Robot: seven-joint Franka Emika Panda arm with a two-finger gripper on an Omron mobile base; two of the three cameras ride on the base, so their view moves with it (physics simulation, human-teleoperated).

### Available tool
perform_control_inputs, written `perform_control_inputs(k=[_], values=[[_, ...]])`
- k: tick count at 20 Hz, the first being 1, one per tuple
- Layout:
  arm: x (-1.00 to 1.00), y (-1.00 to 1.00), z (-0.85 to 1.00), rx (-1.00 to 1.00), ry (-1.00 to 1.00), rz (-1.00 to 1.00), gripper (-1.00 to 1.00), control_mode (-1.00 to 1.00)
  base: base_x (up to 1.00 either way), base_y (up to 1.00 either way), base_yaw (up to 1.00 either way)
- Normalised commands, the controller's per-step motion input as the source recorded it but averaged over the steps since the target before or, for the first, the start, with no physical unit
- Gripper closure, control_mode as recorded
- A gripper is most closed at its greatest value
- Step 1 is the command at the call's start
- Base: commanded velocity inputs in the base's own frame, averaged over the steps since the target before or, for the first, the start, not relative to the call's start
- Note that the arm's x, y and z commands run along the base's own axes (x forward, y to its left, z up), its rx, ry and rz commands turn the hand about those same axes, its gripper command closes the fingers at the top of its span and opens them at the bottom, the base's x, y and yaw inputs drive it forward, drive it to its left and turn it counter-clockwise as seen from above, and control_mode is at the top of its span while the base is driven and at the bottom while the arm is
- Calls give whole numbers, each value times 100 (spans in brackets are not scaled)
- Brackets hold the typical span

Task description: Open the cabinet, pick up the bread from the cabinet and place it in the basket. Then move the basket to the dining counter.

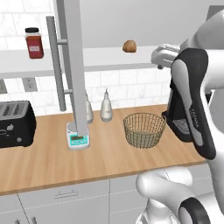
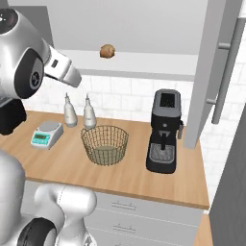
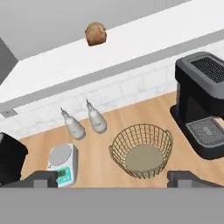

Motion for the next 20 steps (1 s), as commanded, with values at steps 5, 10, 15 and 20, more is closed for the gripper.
perform_control_inputs(k=[5,10,15,20], values=[[94,14,-30,-23,-34,26,-100,-100,0,0,0],[79,-9,5,-25,0,18,-100,-100,0,0,0],[73,-1,26,-32,1,3,-100,-100,0,0,0],[86,1,7,-17,0,0,-100,-100,0,0,0]])
